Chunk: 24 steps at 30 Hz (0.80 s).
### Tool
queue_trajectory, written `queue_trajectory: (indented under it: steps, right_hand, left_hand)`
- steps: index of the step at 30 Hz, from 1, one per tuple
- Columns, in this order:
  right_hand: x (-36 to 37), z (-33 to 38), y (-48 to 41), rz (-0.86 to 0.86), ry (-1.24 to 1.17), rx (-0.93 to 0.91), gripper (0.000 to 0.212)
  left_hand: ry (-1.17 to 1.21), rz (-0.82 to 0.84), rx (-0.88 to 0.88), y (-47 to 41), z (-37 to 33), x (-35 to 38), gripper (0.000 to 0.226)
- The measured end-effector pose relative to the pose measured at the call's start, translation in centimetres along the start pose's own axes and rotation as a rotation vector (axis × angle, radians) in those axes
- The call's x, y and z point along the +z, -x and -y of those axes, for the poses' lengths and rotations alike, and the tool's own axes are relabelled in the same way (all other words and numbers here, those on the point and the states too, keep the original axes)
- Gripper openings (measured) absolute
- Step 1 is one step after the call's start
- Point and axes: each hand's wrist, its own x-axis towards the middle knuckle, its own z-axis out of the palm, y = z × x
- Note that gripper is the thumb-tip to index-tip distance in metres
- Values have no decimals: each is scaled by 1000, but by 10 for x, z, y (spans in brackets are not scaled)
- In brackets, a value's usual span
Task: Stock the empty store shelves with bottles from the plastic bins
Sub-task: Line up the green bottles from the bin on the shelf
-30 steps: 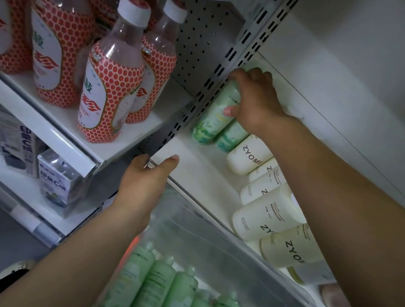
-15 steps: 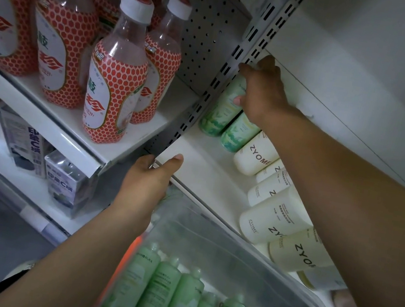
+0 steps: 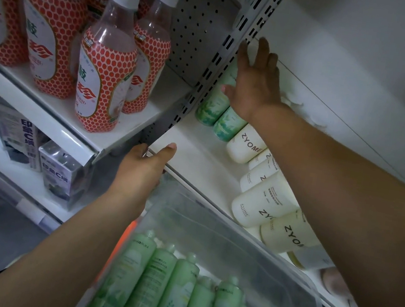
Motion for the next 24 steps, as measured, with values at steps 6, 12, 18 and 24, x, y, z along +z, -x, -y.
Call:
queue_trajectory:
  steps: [6,12,18,24]
  right_hand:
    - [-7,7,67,-430,-411,51,41]
    - [-6,13,199,-292,-753,80,23]
    - [3,6,329,100,-886,207,25]
    - [30,-23,406,480,-839,517,37]
  left_hand:
    - [-333,-16,151,32,-3,-6,71]
    - [-716,-67,312,90,12,-22,55]
    - [-1007,-235,463,147,39,-38,56]
    - [-1254,-340,426,191,63,-54,66]
